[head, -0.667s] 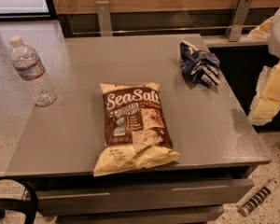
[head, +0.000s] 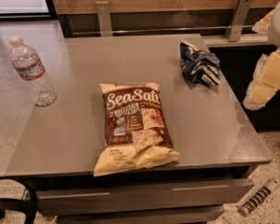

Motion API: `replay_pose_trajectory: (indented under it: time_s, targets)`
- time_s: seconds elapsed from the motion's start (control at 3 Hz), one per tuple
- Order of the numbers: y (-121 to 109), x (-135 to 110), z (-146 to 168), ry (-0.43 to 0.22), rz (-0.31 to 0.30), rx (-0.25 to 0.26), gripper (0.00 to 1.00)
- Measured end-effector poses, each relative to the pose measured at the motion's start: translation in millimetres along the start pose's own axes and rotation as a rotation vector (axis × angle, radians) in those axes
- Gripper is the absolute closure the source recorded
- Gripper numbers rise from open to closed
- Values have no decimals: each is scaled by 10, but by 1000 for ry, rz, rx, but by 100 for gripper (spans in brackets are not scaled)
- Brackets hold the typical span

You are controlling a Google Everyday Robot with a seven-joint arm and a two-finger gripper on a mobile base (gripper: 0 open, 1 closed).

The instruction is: Move blue chip bag near water bottle

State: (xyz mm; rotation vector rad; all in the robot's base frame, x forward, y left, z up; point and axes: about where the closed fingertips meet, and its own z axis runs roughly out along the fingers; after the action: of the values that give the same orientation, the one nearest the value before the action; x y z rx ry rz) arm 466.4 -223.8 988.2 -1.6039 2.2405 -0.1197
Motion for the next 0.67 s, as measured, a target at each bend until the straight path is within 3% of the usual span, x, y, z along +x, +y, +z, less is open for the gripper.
replay_pose_trajectory:
  time_s: [0.67]
  targets:
    - [-946, -76, 316, -162, 261, 49, 0]
